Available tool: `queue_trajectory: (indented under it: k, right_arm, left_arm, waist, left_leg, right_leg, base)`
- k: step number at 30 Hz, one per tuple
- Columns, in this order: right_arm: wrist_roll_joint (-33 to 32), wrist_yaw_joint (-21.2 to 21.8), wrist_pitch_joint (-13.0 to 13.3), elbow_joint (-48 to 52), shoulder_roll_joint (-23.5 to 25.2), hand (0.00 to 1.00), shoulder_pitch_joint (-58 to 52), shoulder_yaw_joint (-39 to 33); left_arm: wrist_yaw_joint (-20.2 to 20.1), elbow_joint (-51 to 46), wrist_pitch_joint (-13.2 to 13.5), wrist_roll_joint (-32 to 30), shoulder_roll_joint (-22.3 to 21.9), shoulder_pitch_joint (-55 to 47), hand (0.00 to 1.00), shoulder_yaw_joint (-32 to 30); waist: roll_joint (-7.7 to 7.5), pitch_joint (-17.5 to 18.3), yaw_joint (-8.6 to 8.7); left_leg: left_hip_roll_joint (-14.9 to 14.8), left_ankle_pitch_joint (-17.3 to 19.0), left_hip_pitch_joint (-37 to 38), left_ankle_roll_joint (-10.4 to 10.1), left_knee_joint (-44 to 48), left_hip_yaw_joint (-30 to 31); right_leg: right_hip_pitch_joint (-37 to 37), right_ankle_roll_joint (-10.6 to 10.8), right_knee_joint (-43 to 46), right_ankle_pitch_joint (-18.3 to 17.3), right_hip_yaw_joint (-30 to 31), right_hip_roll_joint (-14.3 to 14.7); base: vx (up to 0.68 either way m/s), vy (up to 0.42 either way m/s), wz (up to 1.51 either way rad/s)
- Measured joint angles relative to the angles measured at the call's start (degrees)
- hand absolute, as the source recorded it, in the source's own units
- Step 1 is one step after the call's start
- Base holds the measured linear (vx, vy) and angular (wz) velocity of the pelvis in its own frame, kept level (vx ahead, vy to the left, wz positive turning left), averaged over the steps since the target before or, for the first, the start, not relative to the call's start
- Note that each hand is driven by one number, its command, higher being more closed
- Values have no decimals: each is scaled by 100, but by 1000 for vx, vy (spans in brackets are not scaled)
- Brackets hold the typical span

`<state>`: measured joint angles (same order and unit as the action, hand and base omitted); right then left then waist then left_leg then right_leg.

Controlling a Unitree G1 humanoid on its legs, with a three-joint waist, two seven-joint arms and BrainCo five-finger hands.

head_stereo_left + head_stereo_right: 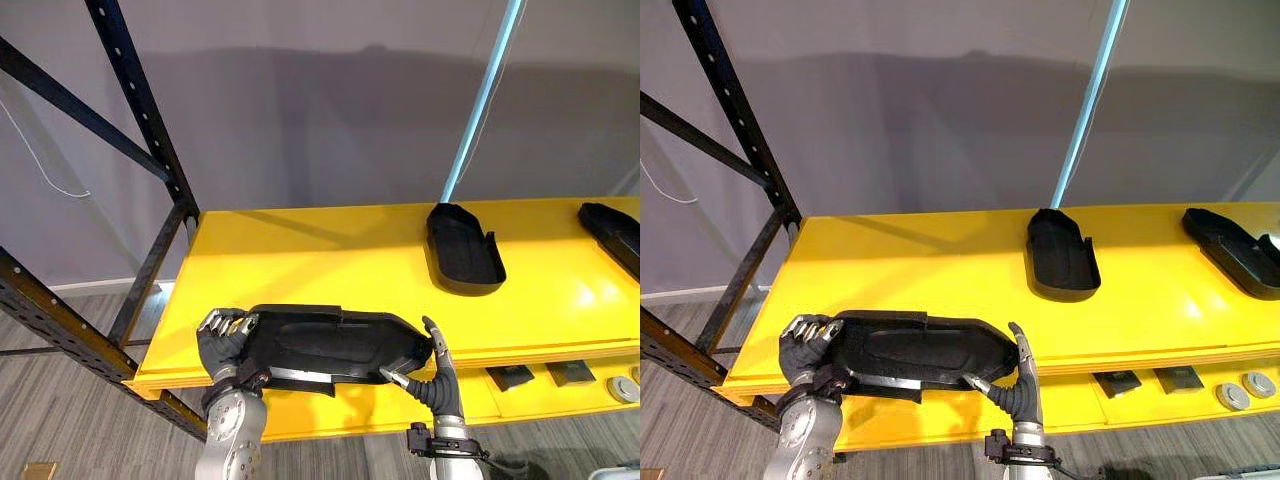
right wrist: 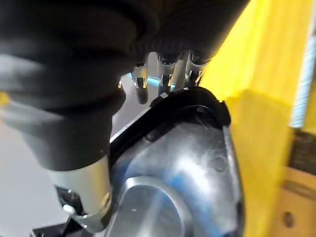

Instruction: Walk over and take plastic housings, then place them on the shelf

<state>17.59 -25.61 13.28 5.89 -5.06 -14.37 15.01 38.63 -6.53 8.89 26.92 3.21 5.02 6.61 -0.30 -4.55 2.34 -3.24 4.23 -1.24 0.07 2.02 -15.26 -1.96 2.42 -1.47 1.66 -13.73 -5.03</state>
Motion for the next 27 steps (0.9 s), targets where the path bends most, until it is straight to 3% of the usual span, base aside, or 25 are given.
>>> queue_trajectory:
  k: [9,18,20,23,27]
  right_arm:
    - [-4,-210,37,54,-194,0,338,421]
    - [-21,-43,-72,-59,-318,0,312,1205]
    - [-12,1,-127,276,-582,0,604,1096]
    - [-160,45,-59,1452,-1618,0,1923,-86]
    - [-759,-39,134,1549,-2437,0,3522,-1065]
  left_arm:
    - [743,411,-135,-634,57,1213,100,-631]
    - [1395,731,79,-309,-252,1909,100,-1248]
    - [1411,773,103,-318,-253,1936,100,-1353]
    - [1389,779,100,-324,-236,1945,100,-1425]
    - [1318,821,132,-228,-228,1925,100,-1508]
  waist:
    - [-157,-366,167]
    - [-309,-597,162]
    - [-349,-620,153]
    - [-352,-621,162]
    - [-351,-621,142]
  left_leg:
    - [-2,-212,-273,-14,-279,-67]
    - [-13,-302,-356,-66,-453,-119]
    - [-15,-319,-337,-68,-465,-191]
    - [-13,-321,-292,-66,-469,-221]
    - [-43,-331,-187,-82,-507,-211]
  right_leg:
    - [-509,-54,-86,334,292,62]
    - [-676,-68,-204,472,421,145]
    - [-695,-62,-208,479,507,154]
    - [-678,-52,-209,491,557,151]
    - [-588,-51,-210,493,584,196]
  base:
    - [-97,-15,-17]
    - [-32,-11,-8]
    - [22,-14,-19]
    - [14,-8,-10]
    - [0,0,0]
